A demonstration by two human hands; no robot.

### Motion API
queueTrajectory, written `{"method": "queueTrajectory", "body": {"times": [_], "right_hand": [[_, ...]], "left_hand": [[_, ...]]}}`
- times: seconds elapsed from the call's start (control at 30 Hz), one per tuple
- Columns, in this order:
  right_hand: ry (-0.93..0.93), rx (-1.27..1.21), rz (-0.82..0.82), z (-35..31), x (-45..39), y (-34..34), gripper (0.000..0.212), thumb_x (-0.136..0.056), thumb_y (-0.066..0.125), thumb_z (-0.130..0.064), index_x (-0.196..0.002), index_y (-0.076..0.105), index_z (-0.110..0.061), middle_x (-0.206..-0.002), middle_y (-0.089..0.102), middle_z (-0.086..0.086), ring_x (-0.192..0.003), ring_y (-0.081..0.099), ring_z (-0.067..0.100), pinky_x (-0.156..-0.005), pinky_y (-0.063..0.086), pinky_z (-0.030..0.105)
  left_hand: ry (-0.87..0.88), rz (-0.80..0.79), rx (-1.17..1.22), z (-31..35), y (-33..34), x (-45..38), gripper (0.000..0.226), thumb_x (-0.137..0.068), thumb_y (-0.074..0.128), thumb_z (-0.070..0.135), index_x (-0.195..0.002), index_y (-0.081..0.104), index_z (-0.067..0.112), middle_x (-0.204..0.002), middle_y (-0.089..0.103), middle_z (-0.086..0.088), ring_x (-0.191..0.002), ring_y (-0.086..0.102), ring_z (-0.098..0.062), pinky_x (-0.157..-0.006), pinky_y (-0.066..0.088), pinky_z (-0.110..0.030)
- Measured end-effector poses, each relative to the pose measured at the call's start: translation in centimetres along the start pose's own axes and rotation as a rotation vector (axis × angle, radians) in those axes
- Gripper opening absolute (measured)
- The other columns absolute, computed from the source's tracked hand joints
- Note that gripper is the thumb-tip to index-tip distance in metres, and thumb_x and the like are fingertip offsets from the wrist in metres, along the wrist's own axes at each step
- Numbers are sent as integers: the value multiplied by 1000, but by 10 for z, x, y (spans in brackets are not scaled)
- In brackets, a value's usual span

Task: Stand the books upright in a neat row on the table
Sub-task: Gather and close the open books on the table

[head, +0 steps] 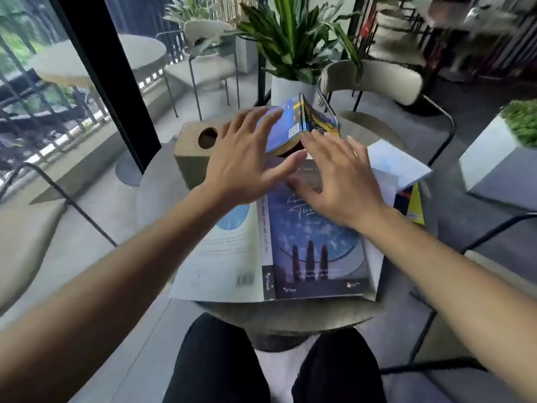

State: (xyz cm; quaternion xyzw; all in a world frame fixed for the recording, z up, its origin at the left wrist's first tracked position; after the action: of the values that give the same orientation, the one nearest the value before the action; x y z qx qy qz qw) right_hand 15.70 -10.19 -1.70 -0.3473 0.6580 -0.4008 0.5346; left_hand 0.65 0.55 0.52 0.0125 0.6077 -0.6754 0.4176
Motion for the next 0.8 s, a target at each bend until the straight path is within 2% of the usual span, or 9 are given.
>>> {"method": "queueTrajectory", "body": {"times": [0.13, 0.3, 0.53, 0.67, 0.8], "right_hand": [[10, 66, -1, -13, 12, -7, 82, -86, 34, -66, -150, 32, -15, -154, 36, 13, -142, 31, 30, -115, 20, 51], [55, 69, -69, -26, 28, -4, 92, -80, 19, -74, -153, 22, -18, -160, 22, 16, -146, 20, 32, -118, 16, 52], [130, 73, -138, -36, 46, 11, 91, -81, 17, -79, -155, 14, -27, -162, 17, 14, -149, 13, 29, -119, 10, 50], [146, 29, -136, -42, 56, 15, 88, -82, 11, -77, -155, 16, -28, -161, 18, 15, -149, 11, 30, -120, 4, 48], [136, -27, -136, -48, 60, 13, 88, -82, 4, -77, -154, 21, -29, -161, 20, 15, -149, 10, 27, -120, 0, 45]], "left_hand": [[-81, -28, 27, 8, -6, 13, 81, -91, 48, 67, -152, 36, 15, -148, 46, -5, -132, 40, -26, -104, 31, -39], [-246, -169, 54, 9, 1, 22, 83, -91, 50, 63, -153, 32, 11, -152, 40, -10, -138, 35, -30, -107, 33, -41], [-479, -204, 24, 18, 6, 26, 76, -88, 52, 64, -139, 43, 9, -150, 34, -16, -137, 29, -36, -98, 40, -45], [-534, -202, 21, 26, 8, 32, 59, -92, 51, 52, -132, 48, 9, -141, 41, -17, -128, 39, -38, -93, 41, -44], [-572, -168, 143, 30, 4, 31, 33, -94, 51, 30, -116, 52, 5, -123, 54, -19, -108, 55, -37, -76, 35, -34]]}}
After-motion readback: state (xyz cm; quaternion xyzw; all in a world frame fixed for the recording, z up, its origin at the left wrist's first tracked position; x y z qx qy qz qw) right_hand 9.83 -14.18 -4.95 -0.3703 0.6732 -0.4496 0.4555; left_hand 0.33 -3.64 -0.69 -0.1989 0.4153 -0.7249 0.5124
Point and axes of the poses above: each hand's wrist, its own x-axis away from the middle knuckle, its own y-axis out of the palm, z = x × y, the point moved 1 cm from there along -x, towards the middle knuckle
